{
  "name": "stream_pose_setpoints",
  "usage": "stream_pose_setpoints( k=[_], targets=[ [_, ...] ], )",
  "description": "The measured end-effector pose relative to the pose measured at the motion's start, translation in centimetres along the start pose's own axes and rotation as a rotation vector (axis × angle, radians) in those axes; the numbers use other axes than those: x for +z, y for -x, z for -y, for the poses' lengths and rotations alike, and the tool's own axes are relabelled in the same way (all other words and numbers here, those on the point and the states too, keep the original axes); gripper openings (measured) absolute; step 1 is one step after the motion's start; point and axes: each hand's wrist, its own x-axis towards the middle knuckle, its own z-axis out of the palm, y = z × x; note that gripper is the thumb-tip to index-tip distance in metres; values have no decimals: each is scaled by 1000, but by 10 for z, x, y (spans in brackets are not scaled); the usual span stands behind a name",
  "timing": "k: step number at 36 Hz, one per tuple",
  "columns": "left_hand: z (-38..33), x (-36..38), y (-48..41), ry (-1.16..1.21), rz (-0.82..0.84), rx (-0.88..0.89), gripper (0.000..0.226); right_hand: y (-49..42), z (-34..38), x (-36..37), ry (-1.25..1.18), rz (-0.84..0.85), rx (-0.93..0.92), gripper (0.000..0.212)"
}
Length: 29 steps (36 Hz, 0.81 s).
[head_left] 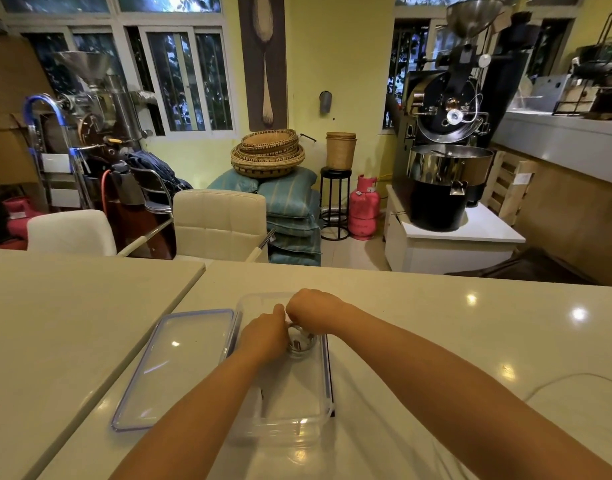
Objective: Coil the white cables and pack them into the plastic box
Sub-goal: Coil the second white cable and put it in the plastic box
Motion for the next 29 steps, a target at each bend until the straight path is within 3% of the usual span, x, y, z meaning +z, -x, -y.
stream_pose_setpoints(
  k=[5,14,29],
  targets=[
    [2,-3,3,41,-9,4,32,4,-4,-2,-13,-49,-5,27],
    [-3,-11,5,-135,2,40,27,25,-17,-9,-43,-103,-28,33],
    [-12,-26,2,-255,-10,52,30,78,-60,-32,-146,-221,22,26]
  ],
)
